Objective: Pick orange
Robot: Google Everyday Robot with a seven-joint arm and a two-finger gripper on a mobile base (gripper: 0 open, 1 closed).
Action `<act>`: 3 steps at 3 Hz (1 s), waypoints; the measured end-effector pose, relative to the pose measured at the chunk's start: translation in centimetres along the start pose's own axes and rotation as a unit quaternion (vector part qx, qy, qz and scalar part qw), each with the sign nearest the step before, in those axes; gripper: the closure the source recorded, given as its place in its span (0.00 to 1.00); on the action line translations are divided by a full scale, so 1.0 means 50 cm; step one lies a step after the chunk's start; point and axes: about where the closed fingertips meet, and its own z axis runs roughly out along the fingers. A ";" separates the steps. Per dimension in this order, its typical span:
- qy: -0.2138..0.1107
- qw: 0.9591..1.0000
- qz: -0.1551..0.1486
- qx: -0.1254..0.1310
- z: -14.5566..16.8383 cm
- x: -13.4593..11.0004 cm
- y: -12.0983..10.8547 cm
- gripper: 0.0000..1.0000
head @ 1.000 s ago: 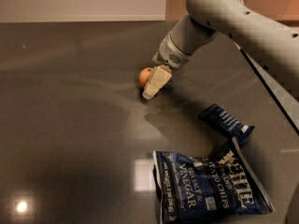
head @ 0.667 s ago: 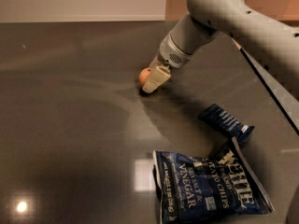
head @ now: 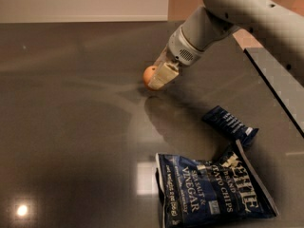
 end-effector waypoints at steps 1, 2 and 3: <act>-0.010 1.000 0.005 0.004 -0.048 0.005 0.008 1.00; -0.009 1.000 0.016 0.009 -0.088 0.027 0.006 1.00; -0.006 1.000 0.026 0.016 -0.122 0.049 0.004 1.00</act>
Offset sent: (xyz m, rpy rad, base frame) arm -0.0164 -0.0655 0.0415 0.0188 0.0009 -0.0730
